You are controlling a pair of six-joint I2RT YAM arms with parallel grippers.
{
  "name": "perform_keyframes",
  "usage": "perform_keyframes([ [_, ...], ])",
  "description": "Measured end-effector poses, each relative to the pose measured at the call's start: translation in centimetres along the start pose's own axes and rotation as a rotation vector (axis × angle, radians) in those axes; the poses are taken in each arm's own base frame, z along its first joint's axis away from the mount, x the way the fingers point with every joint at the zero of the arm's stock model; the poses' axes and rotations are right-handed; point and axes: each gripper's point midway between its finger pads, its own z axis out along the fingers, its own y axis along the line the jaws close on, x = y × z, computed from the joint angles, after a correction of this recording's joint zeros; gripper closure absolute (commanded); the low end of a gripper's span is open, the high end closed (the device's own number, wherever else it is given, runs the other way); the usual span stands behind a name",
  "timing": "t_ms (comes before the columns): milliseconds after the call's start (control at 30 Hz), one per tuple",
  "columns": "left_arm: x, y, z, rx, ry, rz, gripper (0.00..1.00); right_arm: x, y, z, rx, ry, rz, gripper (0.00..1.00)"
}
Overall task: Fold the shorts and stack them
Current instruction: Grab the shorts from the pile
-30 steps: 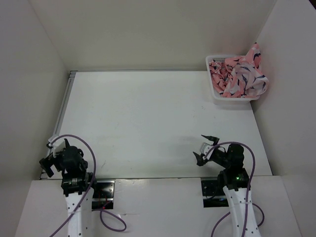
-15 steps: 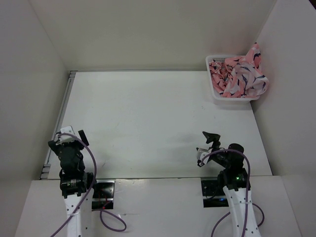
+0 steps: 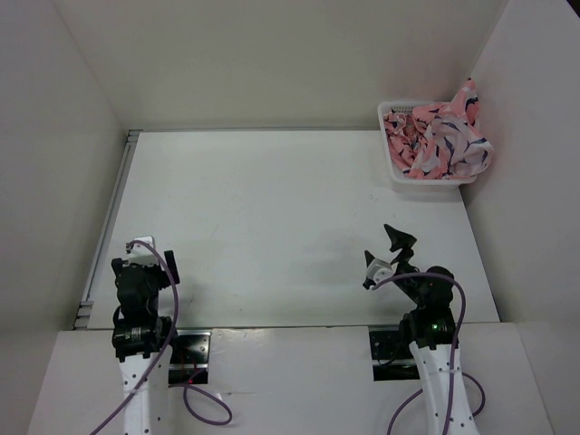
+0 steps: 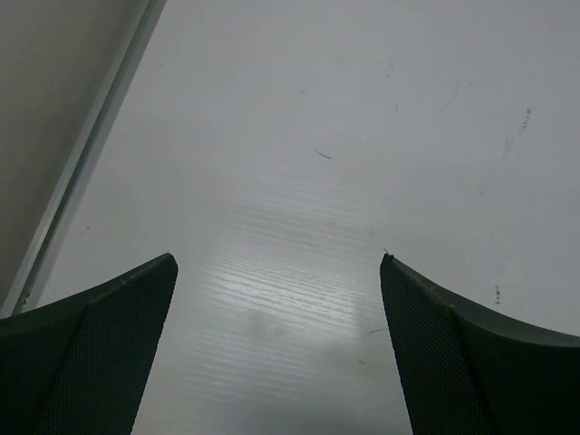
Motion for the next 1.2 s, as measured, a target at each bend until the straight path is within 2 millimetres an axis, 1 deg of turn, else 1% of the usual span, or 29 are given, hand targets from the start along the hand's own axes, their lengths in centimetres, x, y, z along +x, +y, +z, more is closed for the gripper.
perform_keyframes([
  [133, -0.7, -0.9, -0.2, 0.054, -0.018, -0.001, 0.01, -0.4, -2.4, -0.4, 0.081, 0.022, -0.009, 0.00],
  [233, -1.2, -1.2, 0.0, 0.073, -0.045, -0.003, 0.01, -1.9, -4.7, -0.9, 0.123, 0.012, -0.114, 0.00],
  [300, -1.0, -1.6, 0.2, 0.090, -0.047, -0.003, 0.01, -2.9, -6.3, -1.2, 0.160, 0.003, -0.189, 0.00],
  [367, -0.6, -1.8, 0.7, 0.097, -0.052, -0.003, 0.01, -3.4, -7.5, -1.4, 0.183, 0.009, -0.244, 0.00],
  [467, -0.7, -1.9, 1.5, 0.093, -0.087, -0.005, 0.01, -3.7, -9.7, -0.9, 0.149, 0.056, -0.248, 0.00],
  [500, -1.1, -1.9, 1.5, 0.092, -0.105, -0.006, 0.01, -4.0, -11.1, -0.5, 0.138, 0.071, -0.230, 0.00],
  [567, -2.7, -1.8, 1.5, 0.092, -0.158, -0.010, 0.01, -4.9, -14.9, 0.9, 0.124, 0.099, -0.150, 0.00],
  [600, -3.5, -1.8, 1.2, 0.094, -0.179, -0.011, 0.01, -5.7, -17.6, 1.8, 0.132, 0.108, -0.112, 0.00],
  [667, -5.8, -1.8, 0.7, 0.102, -0.231, -0.012, 0.01, -7.8, -23.9, 3.8, 0.196, 0.103, -0.079, 0.00],
  [700, -7.0, -1.7, 0.4, 0.102, -0.251, -0.014, 0.01, -8.4, -26.0, 4.8, 0.227, 0.099, -0.063, 0.00],
  [733, -8.3, -1.6, 0.1, 0.102, -0.268, -0.014, 0.01, -8.8, -27.3, 5.5, 0.257, 0.097, -0.047, 0.00],
  [767, -9.6, -1.5, 0.0, 0.101, -0.276, -0.014, 0.01, -9.0, -27.6, 6.3, 0.274, 0.096, -0.014, 0.00],
  [800, -10.9, -1.4, -0.1, 0.102, -0.276, -0.014, 0.01, -9.0, -27.3, 7.2, 0.277, 0.105, 0.030, 0.00],
  [833, -11.9, -1.3, 0.1, 0.102, -0.265, -0.014, 0.01, -8.7, -26.7, 8.3, 0.266, 0.128, 0.081, 0.00],
  [867, -12.8, -1.3, 0.4, 0.106, -0.242, -0.013, 0.01, -8.5, -26.6, 9.5, 0.265, 0.149, 0.133, 0.00],
  [933, -14.8, -1.5, 1.7, 0.118, -0.180, -0.008, 0.01, -8.2, -28.2, 11.8, 0.322, 0.190, 0.249, 0.00],
  [967, -15.8, -1.8, 2.8, 0.135, -0.133, -0.005, 0.01, -7.4, -29.2, 13.1, 0.368, 0.215, 0.309, 0.00],
  [1000, -16.5, -2.0, 3.9, 0.149, -0.095, -0.002, 0.01, -6.3, -29.6, 14.2, 0.403, 0.245, 0.362, 0.00],
  [1033, -17.3, -2.4, 5.1, 0.167, -0.059, -0.001, 0.01, -4.9, -29.2, 15.1, 0.420, 0.283, 0.410, 0.00],
  [1067, -17.8, -2.8, 6.4, 0.186, -0.024, 0.000, 0.01, -3.5, -28.6, 15.8, 0.432, 0.323, 0.450, 0.04],
  [1100, -17.9, -3.3, 7.7, 0.208, 0.015, 0.002, 0.01, -2.2, -27.9, 16.6, 0.441, 0.359, 0.491, 0.13],
  [1133, -17.8, -3.8, 8.6, 0.227, 0.044, 0.002, 0.01, -0.8, -27.2, 17.3, 0.450, 0.400, 0.527, 0.18],
  [1200, -16.8, -4.9, 10.0, 0.281, 0.107, 0.001, 0.01, 1.8, -26.4, 18.9, 0.478, 0.459, 0.594, 0.26],
])
